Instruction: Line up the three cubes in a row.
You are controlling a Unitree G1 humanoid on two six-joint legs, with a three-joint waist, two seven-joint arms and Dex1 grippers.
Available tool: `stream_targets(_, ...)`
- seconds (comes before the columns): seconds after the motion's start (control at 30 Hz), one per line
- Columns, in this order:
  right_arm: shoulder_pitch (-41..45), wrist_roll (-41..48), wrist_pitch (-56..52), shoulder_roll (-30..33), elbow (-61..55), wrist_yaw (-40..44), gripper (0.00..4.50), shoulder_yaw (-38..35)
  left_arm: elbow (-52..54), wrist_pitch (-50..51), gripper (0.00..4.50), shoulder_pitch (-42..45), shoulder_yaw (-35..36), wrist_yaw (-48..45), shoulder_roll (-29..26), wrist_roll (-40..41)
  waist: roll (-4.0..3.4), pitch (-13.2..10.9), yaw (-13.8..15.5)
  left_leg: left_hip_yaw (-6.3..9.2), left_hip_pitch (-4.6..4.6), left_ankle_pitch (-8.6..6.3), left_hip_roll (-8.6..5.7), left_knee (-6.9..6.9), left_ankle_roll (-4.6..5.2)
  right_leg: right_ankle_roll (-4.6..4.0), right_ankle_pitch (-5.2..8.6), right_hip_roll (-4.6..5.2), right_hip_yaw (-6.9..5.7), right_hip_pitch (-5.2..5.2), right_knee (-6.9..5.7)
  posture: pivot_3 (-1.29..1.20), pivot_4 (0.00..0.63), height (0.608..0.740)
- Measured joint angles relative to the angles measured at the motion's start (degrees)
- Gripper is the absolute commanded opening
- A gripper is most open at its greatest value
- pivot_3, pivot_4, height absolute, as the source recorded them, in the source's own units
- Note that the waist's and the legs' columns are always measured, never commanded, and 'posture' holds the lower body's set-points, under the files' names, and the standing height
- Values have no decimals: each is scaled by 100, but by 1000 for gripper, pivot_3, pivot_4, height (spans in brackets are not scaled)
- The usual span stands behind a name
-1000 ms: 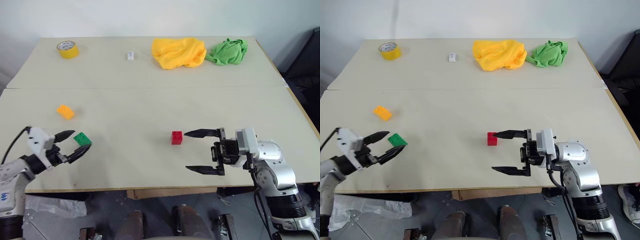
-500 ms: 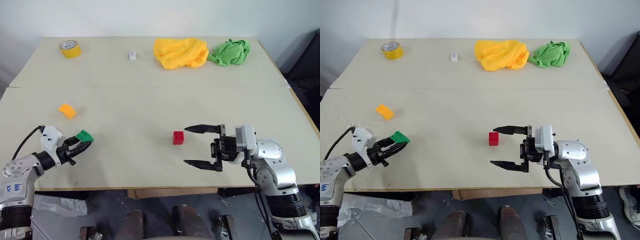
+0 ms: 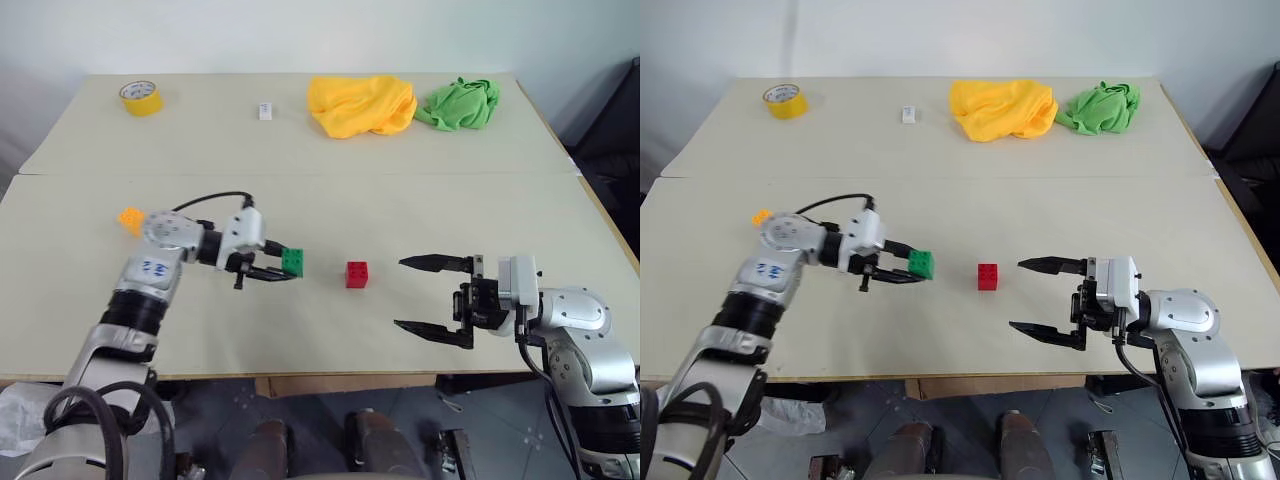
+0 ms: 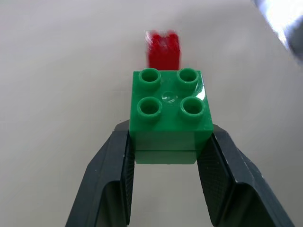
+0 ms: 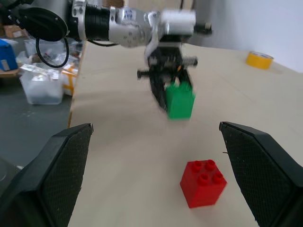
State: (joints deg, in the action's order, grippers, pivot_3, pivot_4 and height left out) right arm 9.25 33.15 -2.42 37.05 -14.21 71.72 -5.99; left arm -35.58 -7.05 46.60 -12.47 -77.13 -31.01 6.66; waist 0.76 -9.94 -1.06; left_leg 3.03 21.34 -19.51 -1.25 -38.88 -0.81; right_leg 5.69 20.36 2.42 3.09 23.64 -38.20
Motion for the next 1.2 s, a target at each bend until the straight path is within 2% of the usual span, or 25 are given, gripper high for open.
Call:
stream_targets(0.13, -210, 2, -20, 6, -214, -169, 4500, -84, -580, -361, 1491, 217, -5, -1, 127, -154, 5, -3, -2, 1, 3, -1, -2, -12, 1, 0, 0, 4, 3, 0, -5, 0, 150, 740)
stream_targets(0.43, -269, 0, -38, 25, -336, -367, 4500, -89, -813, -441, 1491, 222, 28, -509, 124, -155, 4, -3, 90, 1, 3, -1, -4, -23, 1, 1, -1, 8, 4, -1, -16, 0, 150, 740)
stream_targets(0.93, -150, 11, -154, 22, -341, -399, 4500, 76, -1548, -942, 1491, 423, 118, 8, 392, -366, 6, -3, 107, 2, 2, -1, -6, -26, 2, 3, -1, 8, 4, -1, -20, 0, 150, 740)
stream_targets(1.0, -149, 19, -168, 22, -350, -400, 4500, 83, -1632, -924, 2213, 457, 129, -33, 419, -365, 6, -3, 106, 2, 3, -1, -6, -26, 2, 2, -1, 8, 4, -1, -20, 0, 150, 740)
stream_targets(1.2, -122, 33, -256, 22, -351, -374, 4500, 137, -1484, -923, 3824, 366, 406, 30, 411, -201, 7, -4, 104, 2, 3, -1, -5, -26, 1, 2, -1, 8, 4, 1, -22, 0, 150, 740)
